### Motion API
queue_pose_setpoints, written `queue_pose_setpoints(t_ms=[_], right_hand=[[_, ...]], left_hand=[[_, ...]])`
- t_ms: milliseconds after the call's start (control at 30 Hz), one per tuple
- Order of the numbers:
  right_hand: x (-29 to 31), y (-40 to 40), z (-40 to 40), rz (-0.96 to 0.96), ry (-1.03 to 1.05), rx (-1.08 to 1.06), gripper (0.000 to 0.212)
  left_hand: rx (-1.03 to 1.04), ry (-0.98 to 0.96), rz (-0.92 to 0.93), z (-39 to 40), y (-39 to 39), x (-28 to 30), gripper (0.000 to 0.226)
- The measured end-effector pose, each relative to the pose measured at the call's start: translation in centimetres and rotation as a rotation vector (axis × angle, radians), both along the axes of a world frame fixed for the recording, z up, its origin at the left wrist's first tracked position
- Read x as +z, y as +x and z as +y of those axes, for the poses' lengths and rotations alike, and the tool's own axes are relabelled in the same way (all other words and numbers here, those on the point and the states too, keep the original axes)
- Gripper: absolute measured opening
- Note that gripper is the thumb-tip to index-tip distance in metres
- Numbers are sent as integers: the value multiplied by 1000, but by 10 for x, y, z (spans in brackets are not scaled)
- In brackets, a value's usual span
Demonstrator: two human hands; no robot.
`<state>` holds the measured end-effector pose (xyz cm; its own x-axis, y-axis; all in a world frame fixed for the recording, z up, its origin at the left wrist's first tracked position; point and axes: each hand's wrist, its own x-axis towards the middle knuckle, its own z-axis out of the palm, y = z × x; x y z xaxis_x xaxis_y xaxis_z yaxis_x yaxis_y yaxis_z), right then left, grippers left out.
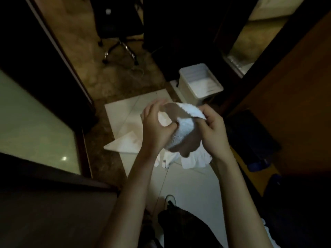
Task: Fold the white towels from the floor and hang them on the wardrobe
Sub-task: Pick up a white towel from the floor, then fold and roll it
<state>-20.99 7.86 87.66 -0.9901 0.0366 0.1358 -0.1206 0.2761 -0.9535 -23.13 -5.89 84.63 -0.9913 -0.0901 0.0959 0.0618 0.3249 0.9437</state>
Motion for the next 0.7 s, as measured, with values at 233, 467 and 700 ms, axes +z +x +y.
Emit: queue_pose_setpoints(t_ms=[233, 467, 700], right_hand=[[72, 42, 48, 229, -195, -337, 28], [61, 90, 76, 265, -388, -465, 33], [61, 115, 100, 380, -486, -693, 45]], left_hand=[[-243, 43, 37, 34, 12, 33, 18], [-758, 104, -15, 76, 41, 24, 56], [-747, -25, 10, 93, 48, 13, 12]])
